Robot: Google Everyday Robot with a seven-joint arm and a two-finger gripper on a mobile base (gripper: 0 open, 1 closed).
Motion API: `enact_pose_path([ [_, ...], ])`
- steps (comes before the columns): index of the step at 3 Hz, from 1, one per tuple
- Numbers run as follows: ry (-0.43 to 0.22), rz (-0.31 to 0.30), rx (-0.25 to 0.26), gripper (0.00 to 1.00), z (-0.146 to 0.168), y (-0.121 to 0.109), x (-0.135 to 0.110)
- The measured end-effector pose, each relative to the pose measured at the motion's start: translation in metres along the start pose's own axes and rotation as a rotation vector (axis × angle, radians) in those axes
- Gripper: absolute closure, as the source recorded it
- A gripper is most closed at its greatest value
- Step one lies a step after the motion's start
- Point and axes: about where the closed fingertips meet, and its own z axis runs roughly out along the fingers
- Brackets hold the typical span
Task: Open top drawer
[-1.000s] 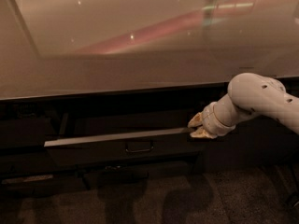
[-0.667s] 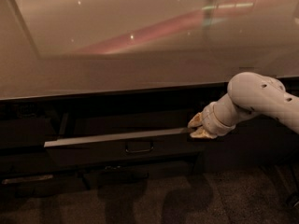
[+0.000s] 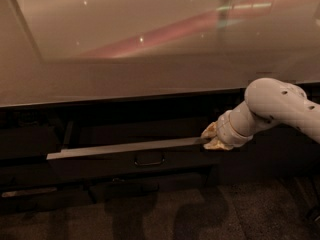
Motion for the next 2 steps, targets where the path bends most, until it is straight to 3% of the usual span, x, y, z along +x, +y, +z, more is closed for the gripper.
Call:
enact_pose_path([
  [2,-0.006,-0.004,-0.002,1.0,-0.0014,0.0044,-0.0011],
])
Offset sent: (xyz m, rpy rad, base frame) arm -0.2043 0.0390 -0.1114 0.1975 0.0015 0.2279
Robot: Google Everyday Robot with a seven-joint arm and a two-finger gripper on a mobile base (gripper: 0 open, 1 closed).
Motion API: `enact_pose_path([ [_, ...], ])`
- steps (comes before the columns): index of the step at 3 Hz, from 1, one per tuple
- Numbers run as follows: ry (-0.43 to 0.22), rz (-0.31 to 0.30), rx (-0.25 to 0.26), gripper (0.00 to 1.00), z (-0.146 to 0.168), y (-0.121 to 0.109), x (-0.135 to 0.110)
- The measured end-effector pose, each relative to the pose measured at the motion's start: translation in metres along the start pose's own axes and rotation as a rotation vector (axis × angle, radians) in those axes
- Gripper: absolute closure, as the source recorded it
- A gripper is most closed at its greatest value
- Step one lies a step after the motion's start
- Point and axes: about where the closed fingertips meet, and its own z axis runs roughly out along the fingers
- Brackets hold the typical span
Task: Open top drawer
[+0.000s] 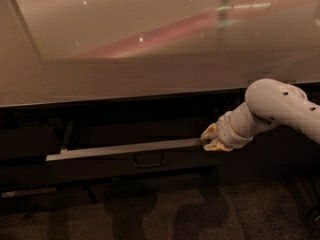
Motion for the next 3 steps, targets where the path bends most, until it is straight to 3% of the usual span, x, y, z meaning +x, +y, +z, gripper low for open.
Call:
enact_pose_path([
  [3,-0.009,-0.012,-0.006,1.0,0.0001,0.0124,-0.0022],
])
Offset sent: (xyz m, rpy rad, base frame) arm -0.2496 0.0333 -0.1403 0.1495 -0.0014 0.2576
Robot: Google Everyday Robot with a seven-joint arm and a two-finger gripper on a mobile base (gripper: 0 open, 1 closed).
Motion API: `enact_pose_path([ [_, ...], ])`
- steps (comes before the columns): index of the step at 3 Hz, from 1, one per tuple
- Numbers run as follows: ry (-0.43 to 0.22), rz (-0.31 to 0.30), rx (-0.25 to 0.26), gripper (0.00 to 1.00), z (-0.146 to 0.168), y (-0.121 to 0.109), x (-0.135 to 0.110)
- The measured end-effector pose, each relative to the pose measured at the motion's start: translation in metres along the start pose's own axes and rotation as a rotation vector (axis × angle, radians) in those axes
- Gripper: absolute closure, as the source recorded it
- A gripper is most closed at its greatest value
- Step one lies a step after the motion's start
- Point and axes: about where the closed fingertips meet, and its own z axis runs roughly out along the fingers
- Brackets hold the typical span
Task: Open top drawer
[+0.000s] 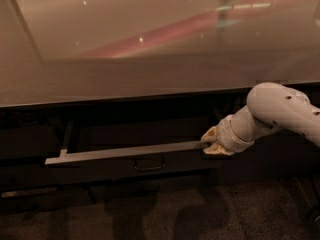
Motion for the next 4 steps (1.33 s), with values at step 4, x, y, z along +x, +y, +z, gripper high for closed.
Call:
enact_pose_path([
  [4,-0.012,-0.011,-0.005,1.0,-0.0019,0.0085,-0.0029],
])
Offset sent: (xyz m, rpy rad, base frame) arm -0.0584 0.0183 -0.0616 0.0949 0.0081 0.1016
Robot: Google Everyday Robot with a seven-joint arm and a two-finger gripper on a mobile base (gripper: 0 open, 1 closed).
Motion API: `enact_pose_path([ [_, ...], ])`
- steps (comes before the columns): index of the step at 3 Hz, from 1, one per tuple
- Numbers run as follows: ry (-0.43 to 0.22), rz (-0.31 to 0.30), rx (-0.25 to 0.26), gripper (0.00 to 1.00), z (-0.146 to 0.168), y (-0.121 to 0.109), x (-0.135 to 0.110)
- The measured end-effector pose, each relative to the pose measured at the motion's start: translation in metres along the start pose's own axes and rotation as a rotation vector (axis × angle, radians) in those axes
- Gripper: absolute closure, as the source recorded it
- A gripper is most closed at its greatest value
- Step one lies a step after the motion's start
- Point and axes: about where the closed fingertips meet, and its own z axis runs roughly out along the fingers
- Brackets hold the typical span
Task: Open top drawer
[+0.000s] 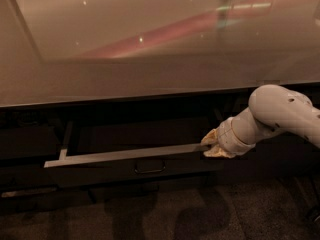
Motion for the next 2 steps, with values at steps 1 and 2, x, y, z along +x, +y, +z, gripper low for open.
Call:
enact_pose_path([
  [1,-0.004,-0.004,0.011,1.0,-0.007,-0.0029,-0.0038],
  [2,-0.009,-0.01,0.023,1.0,-0.0147,-0.0046,-0.0081],
])
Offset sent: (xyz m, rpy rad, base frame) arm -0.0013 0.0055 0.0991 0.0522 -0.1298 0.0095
